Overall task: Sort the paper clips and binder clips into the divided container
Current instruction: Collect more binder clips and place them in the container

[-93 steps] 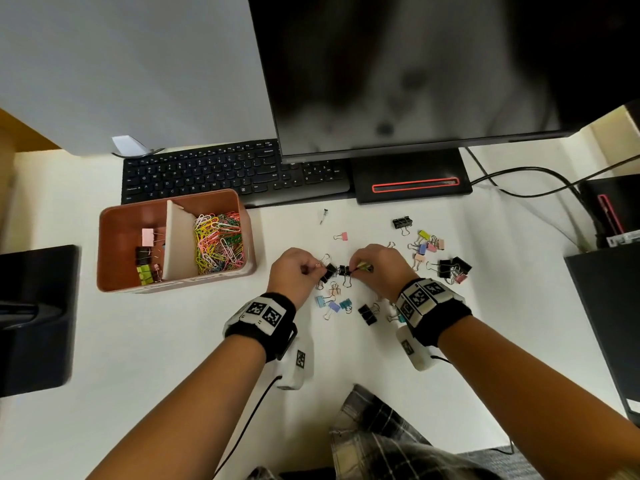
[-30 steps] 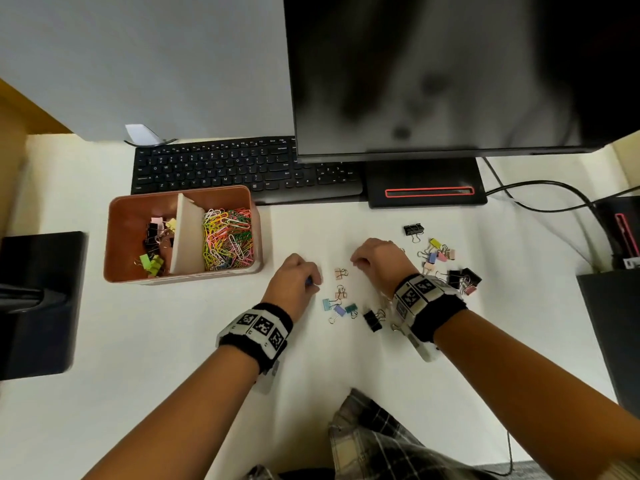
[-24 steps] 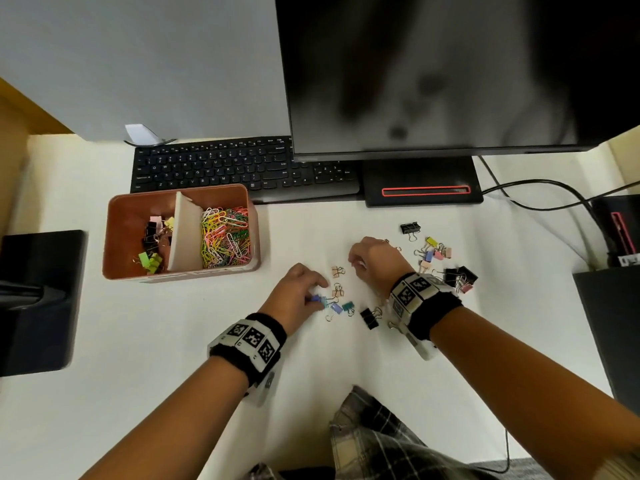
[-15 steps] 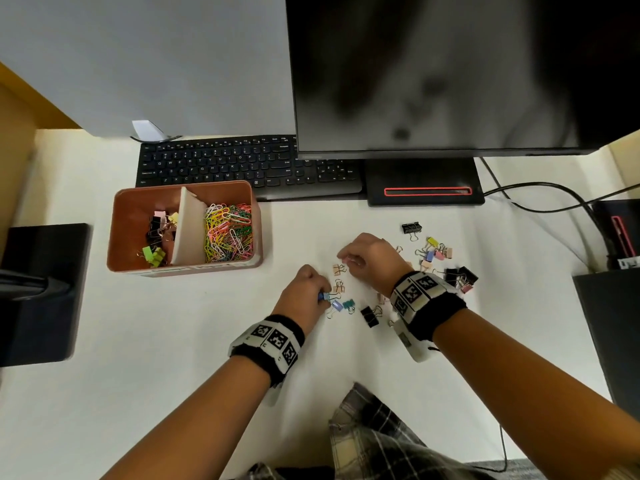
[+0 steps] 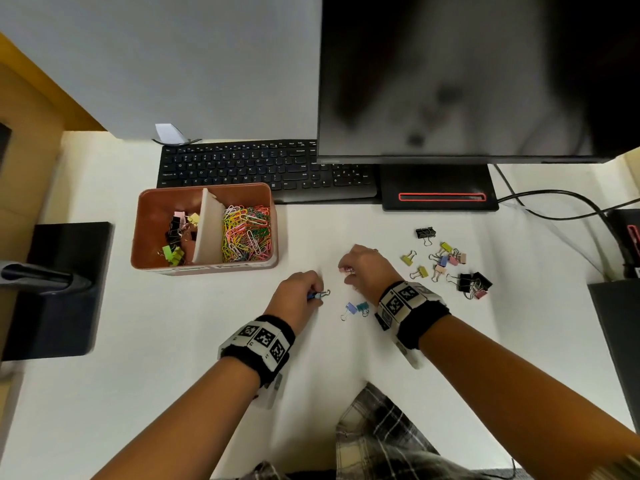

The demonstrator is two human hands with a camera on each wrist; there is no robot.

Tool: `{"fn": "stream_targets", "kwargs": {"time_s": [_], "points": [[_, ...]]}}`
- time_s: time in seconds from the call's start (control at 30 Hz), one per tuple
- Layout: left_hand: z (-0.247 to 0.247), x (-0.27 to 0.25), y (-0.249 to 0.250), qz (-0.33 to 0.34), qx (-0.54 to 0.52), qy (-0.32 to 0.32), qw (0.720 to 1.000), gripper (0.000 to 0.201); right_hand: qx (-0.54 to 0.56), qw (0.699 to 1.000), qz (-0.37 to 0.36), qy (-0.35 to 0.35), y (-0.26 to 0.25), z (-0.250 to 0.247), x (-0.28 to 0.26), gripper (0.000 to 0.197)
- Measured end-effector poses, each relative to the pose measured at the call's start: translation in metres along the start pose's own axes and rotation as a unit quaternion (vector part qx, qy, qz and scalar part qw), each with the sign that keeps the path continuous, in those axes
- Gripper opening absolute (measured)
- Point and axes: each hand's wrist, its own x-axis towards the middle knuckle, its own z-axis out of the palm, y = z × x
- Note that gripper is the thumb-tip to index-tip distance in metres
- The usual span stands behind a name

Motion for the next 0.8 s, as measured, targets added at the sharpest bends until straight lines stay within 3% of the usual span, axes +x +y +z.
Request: {"fn": "stream_targets", "kwargs": {"time_s": [0.17, 0.27, 0.4, 0.57, 0.63, 0.7, 0.8], "points": [[-0.021, -0.023, 0.007, 0.043, -0.033, 0.025, 0.998, 0.014, -0.011, 1.000, -0.008, 0.002, 0.000, -0.007, -0.002, 0.025], [-0.050, -0.043, 0.010, 0.057, -0.067, 0.068, 0.994, 0.015, 0.017, 0.999, -0.030, 0.038, -0.016, -0.016, -0.009, 0.025], [-0.111, -0.060, -0.012, 0.006, -0.103, 0.153, 0.983, 0.015, 0.062, 0.986, -0.119, 0.098, -0.079, -0.032, -0.006, 0.020], [-0.187, -0.053, -0.054, -0.079, -0.107, 0.296, 0.946, 0.013, 0.090, 0.966, -0.205, 0.128, -0.186, -0.036, 0.032, 0.016], [-0.204, -0.044, -0.065, -0.106, -0.149, 0.300, 0.936, 0.010, 0.094, 0.969, -0.197, 0.120, -0.216, -0.033, 0.049, 0.018], [-0.215, -0.040, -0.064, -0.132, -0.170, 0.266, 0.940, 0.023, 0.093, 0.973, -0.180, 0.110, -0.232, -0.032, 0.059, 0.030], [-0.214, -0.045, -0.045, -0.097, -0.124, 0.238, 0.958, 0.025, 0.094, 0.975, -0.158, 0.121, -0.214, -0.034, 0.054, 0.037]]}}
